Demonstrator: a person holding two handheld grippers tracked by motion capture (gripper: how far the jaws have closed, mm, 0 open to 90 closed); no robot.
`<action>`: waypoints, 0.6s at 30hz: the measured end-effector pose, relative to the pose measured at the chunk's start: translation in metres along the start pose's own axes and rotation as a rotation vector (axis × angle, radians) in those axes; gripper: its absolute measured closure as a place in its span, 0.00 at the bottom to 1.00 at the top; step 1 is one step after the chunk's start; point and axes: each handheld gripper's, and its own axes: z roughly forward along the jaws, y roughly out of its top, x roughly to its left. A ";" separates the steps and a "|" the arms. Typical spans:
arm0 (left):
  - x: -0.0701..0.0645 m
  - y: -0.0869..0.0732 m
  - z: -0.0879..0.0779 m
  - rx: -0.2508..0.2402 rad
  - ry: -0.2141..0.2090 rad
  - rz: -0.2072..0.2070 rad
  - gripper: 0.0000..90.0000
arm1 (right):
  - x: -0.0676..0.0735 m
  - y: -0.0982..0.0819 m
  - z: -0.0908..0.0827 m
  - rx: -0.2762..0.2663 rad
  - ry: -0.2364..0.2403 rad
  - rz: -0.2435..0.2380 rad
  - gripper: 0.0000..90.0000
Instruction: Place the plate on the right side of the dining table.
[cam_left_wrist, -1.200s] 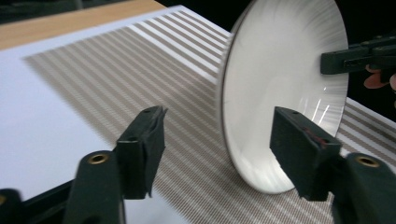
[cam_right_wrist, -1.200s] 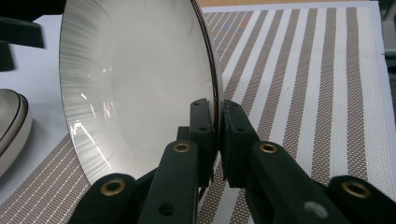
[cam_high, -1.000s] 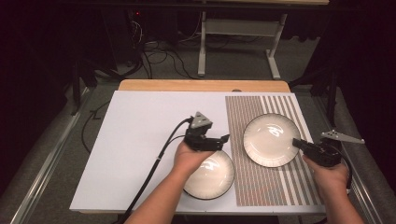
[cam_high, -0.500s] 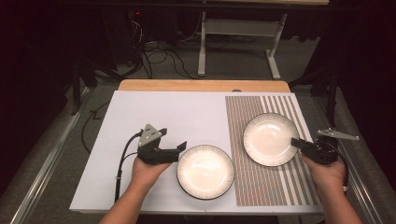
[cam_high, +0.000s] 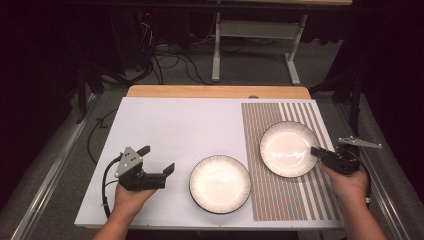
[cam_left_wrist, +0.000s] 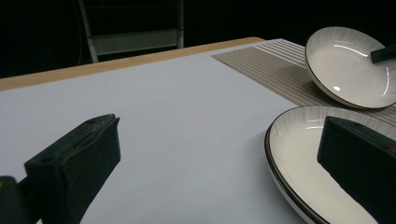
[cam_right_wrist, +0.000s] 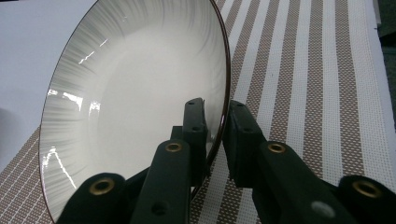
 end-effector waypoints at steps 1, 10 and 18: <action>0.000 -0.001 -0.001 -0.005 -0.001 -0.001 0.00 | 0.000 0.000 0.000 0.003 -0.001 0.011 0.91; -0.001 0.000 -0.003 -0.021 -0.007 0.003 0.00 | -0.005 -0.001 0.007 0.026 -0.008 0.047 0.89; 0.005 -0.002 -0.001 -0.006 0.002 -0.014 0.00 | -0.008 -0.002 0.010 0.046 -0.034 0.069 0.88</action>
